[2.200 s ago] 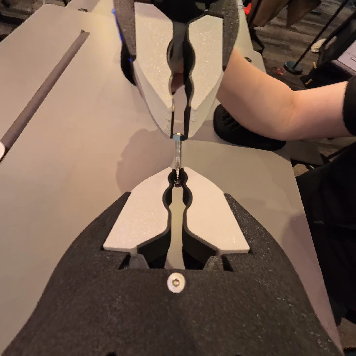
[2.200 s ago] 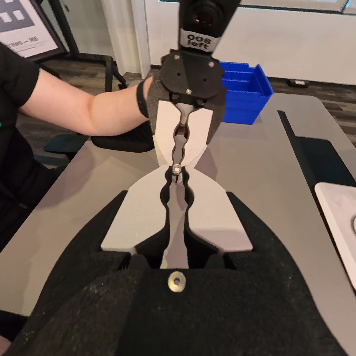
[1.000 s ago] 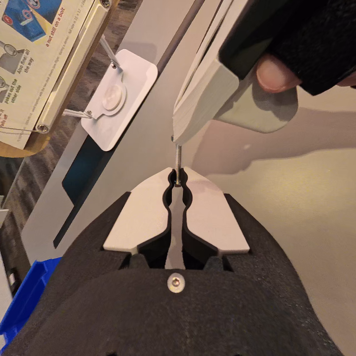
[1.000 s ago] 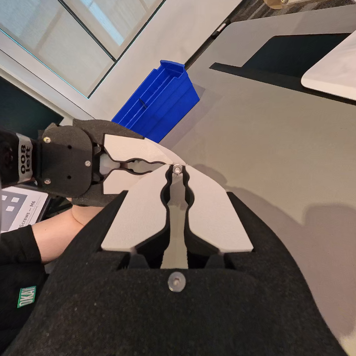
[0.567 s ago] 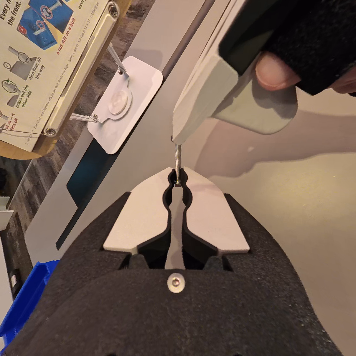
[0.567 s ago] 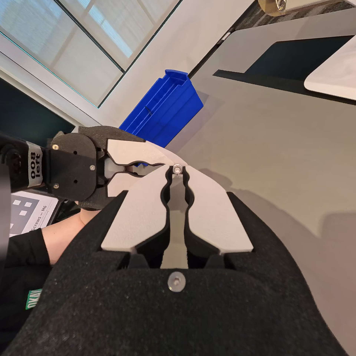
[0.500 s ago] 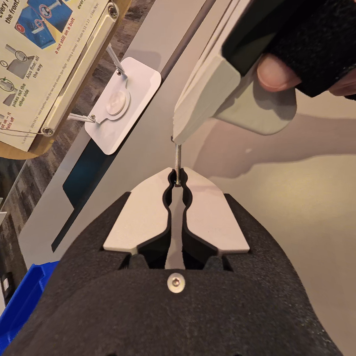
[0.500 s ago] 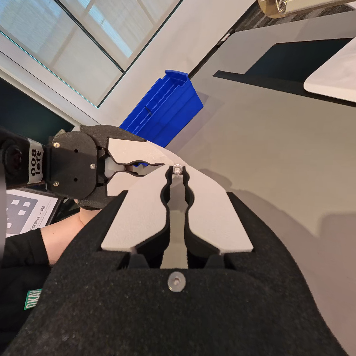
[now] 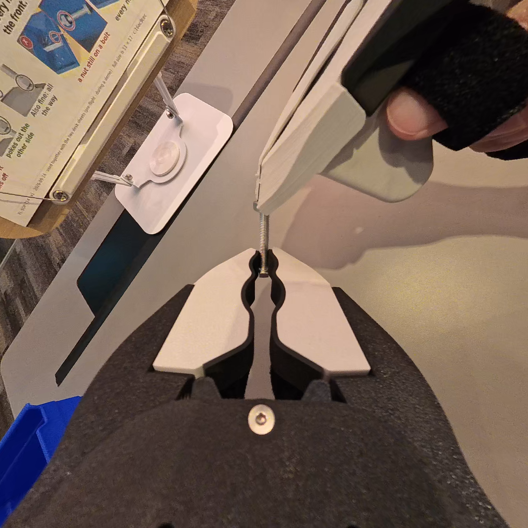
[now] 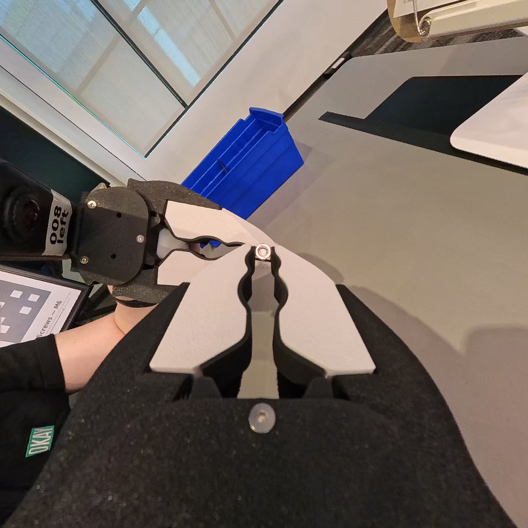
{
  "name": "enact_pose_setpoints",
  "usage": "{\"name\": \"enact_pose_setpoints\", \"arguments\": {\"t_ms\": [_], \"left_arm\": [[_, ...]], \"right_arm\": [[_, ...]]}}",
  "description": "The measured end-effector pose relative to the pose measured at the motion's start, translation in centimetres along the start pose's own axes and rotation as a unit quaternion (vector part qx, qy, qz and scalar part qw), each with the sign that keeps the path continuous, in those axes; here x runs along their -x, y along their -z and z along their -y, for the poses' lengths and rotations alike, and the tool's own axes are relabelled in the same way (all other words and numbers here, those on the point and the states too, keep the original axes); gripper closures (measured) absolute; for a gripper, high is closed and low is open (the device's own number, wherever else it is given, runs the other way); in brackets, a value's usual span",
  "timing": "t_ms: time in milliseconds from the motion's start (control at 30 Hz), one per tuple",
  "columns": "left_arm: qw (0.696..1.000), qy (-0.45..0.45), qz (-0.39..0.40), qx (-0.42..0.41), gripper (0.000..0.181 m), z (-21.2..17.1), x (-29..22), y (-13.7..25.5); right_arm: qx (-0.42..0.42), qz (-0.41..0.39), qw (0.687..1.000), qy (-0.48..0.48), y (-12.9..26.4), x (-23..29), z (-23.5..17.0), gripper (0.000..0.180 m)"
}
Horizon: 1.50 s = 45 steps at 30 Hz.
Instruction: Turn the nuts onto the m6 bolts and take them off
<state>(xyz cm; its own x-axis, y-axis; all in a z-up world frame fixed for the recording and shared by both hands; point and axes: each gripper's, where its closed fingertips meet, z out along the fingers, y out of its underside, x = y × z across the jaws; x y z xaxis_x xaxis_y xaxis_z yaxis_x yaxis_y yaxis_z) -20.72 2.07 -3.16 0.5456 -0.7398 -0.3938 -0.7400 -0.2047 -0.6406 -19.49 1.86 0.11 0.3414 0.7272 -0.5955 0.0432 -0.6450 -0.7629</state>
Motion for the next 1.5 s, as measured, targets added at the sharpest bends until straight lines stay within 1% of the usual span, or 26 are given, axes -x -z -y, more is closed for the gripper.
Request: {"name": "enact_pose_setpoints", "arguments": {"t_ms": [767, 933, 1067, 1200, 1333, 1500], "left_arm": [[1.0, 0.003, -0.008, -0.008, 0.176, 0.1, 0.0, 0.1], [1.0, -0.003, -0.018, -0.011, 0.176, 0.1, -0.3, 0.3], [0.998, -0.013, -0.058, -0.027, 0.176, 0.5, -1.2, 0.7], [0.989, -0.013, -0.132, -0.058, 0.176, 1.2, -2.6, 2.0], [0.97, -0.004, -0.226, -0.093, 0.176, 1.8, -4.5, 3.6], [0.941, -0.004, -0.312, -0.133, 0.176, 2.8, -6.8, 5.0]], "right_arm": [[0.001, 0.005, 1.0, 0.013, 0.1, 0.2, 0.1, 0.17], [0.013, 0.005, 0.999, 0.033, 0.2, 0.3, -0.1, 0.17], [0.039, 0.026, 0.998, 0.052, 0.9, 1.0, -0.5, 0.17], [0.061, 0.081, 0.992, 0.071, 1.9, 2.8, -0.9, 0.17], [0.094, 0.112, 0.982, 0.123, 3.0, 4.7, -1.6, 0.17], [0.131, 0.116, 0.967, 0.188, 4.7, 6.2, -2.6, 0.17]]}}
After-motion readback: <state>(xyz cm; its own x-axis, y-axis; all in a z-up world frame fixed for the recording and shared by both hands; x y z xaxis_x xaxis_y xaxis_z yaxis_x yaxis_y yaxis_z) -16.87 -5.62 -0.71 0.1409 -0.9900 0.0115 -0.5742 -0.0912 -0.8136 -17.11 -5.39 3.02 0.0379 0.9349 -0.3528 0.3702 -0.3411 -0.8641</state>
